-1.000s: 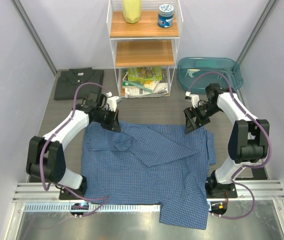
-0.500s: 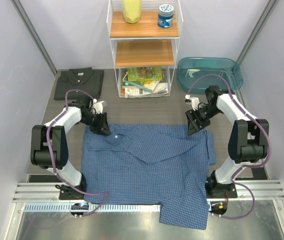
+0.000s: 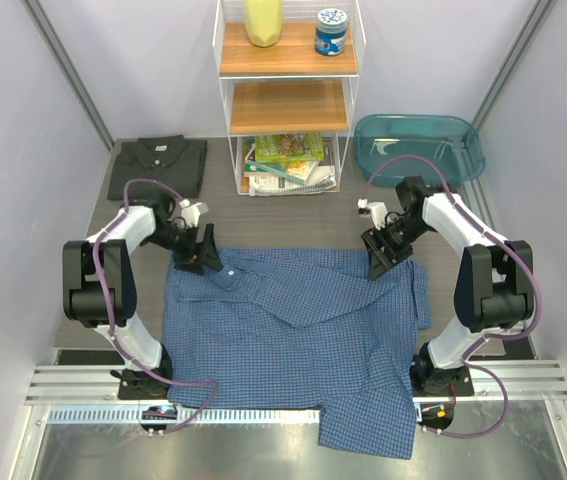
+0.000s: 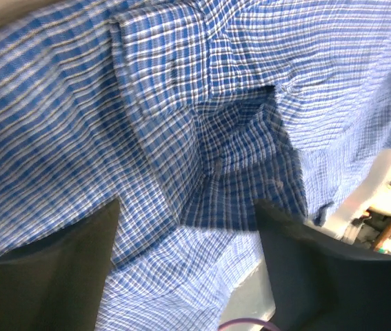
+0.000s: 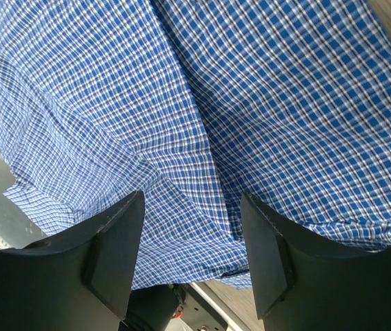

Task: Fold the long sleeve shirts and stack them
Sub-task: Fold the shirt

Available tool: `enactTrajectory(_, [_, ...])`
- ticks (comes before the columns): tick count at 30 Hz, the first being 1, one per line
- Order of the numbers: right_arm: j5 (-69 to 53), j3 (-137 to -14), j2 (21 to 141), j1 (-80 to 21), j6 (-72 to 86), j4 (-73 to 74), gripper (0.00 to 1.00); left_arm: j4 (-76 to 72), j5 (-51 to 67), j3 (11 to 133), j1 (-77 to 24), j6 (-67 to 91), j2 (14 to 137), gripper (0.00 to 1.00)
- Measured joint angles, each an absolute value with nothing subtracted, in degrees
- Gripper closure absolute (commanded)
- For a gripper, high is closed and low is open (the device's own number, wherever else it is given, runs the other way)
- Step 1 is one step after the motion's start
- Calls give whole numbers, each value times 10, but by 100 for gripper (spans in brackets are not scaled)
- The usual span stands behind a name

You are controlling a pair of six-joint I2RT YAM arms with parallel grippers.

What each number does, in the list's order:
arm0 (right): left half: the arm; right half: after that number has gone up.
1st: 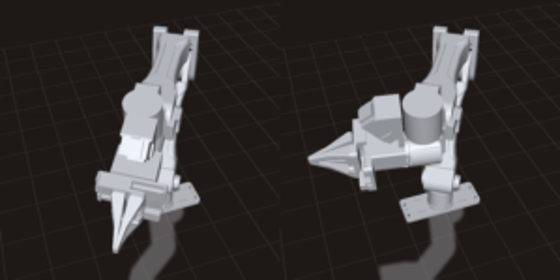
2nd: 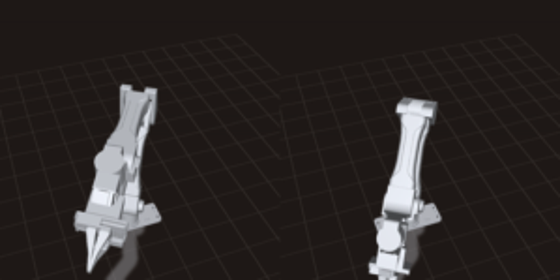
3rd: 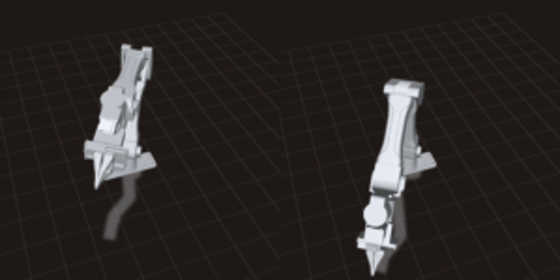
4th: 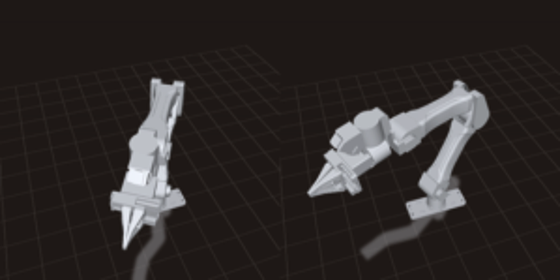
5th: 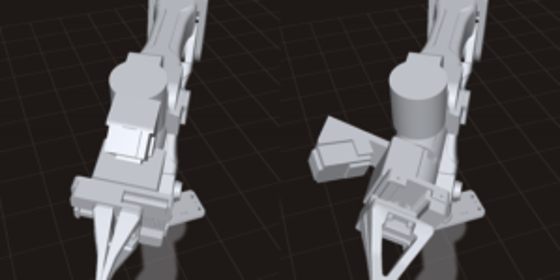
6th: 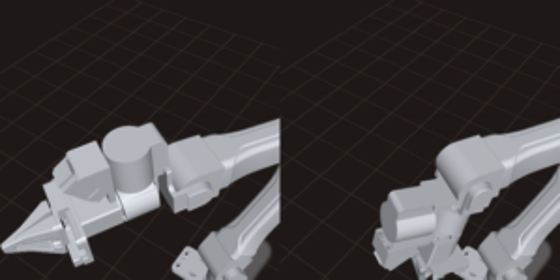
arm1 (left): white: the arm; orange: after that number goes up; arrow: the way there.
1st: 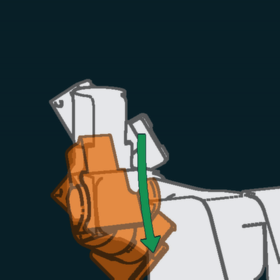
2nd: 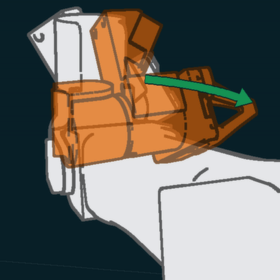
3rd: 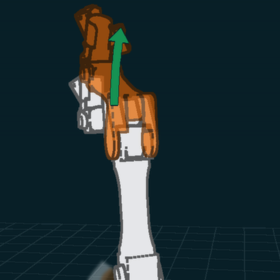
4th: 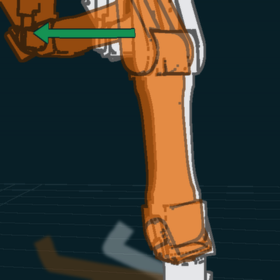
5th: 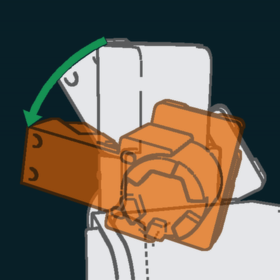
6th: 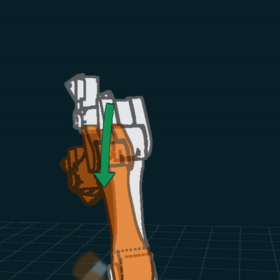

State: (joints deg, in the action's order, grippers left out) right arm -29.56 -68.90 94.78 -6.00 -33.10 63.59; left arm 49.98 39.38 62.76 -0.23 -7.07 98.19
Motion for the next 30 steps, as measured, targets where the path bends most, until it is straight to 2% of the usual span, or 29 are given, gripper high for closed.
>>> enactTrajectory(1, [-293, -687, 946, -60, -331, 635, 37, 505, 406, 628, 11, -78, 982, 0])
enactTrajectory(6, [-286, -684, 941, -59, -331, 632, 37, 546, 474, 646, 83, -128, 982, 0])
enactTrajectory(9, [-285, -684, 941, -59, -331, 630, 37, 580, 506, 654, 87, -172, 984, 1])
enactTrajectory(13, [-285, -684, 941, -59, -331, 627, 37, 619, 522, 659, 72, -208, 996, 10])
enactTrajectory(18, [-283, -684, 941, -60, -329, 626, 37, 627, 473, 674, 41, -214, 1031, 21])
enactTrajectory(30, [-268, -669, 951, -76, -329, 617, 38, 584, 371, 674, -16, -188, 1061, 30])
